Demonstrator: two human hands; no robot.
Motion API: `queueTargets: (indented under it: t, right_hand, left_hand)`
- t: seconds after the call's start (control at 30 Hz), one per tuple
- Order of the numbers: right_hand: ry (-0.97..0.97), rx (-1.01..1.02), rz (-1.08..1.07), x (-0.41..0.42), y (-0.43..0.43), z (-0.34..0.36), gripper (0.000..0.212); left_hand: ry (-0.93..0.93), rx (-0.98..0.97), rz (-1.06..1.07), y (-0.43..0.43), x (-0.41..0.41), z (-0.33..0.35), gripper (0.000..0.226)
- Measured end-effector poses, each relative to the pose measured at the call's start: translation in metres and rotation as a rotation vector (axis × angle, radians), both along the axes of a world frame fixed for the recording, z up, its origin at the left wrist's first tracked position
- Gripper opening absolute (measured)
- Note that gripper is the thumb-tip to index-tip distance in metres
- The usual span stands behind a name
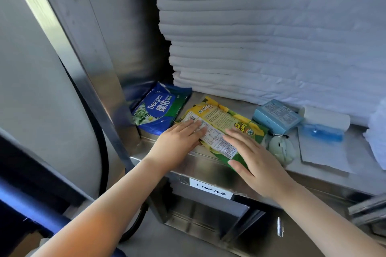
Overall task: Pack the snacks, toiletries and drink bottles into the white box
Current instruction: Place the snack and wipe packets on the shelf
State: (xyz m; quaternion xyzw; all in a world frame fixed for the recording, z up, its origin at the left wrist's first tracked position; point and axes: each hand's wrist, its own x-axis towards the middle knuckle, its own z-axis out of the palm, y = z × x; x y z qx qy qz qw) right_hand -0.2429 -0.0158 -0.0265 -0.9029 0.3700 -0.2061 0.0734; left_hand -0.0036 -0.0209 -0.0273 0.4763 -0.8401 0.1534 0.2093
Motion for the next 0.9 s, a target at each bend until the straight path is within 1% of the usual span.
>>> queueTargets:
  t: [0.13, 0.3, 0.37, 0.43, 0.5, 0.57, 0.7, 0.83, 0.9]
  right_hand:
    - [-0.048, -0.153, 0.003, -0.009, 0.001, -0.001, 0.049]
    - [-0.244, -0.376, -0.018, -0.012, -0.006, 0.001, 0.032]
    - [-0.362, -0.465, -0.067, -0.012, -0.008, 0.004, 0.037]
    - [-0.47, -0.549, -0.121, -0.011, -0.011, 0.01, 0.041]
    - [-0.513, -0.59, -0.182, -0.01, -0.017, 0.016, 0.038]
    - [-0.488, -0.565, -0.254, -0.009, -0.023, 0.022, 0.038]
    - [-0.378, -0.449, -0.355, -0.002, -0.033, 0.024, 0.055]
    - [-0.31, -0.376, -0.425, 0.005, -0.04, 0.022, 0.066]
    - [-0.247, -0.356, -0.45, 0.007, -0.044, 0.022, 0.067]
  left_hand:
    - [0.07, -0.097, -0.093, -0.001, -0.002, 0.001, 0.03]
    - [0.181, -0.179, -0.14, -0.007, -0.009, 0.013, 0.017]
    - [0.195, -0.214, -0.149, -0.01, -0.014, 0.022, 0.015]
    - [0.207, -0.253, -0.152, -0.013, -0.018, 0.034, 0.018]
    - [0.223, -0.293, -0.145, -0.017, -0.023, 0.045, 0.021]
    - [0.224, -0.312, -0.135, -0.02, -0.028, 0.054, 0.024]
    - [0.22, -0.272, -0.092, -0.027, -0.038, 0.062, 0.025]
    - [0.171, -0.207, -0.05, -0.037, -0.041, 0.068, 0.031]
    - [0.135, -0.184, -0.039, -0.041, -0.041, 0.069, 0.035]
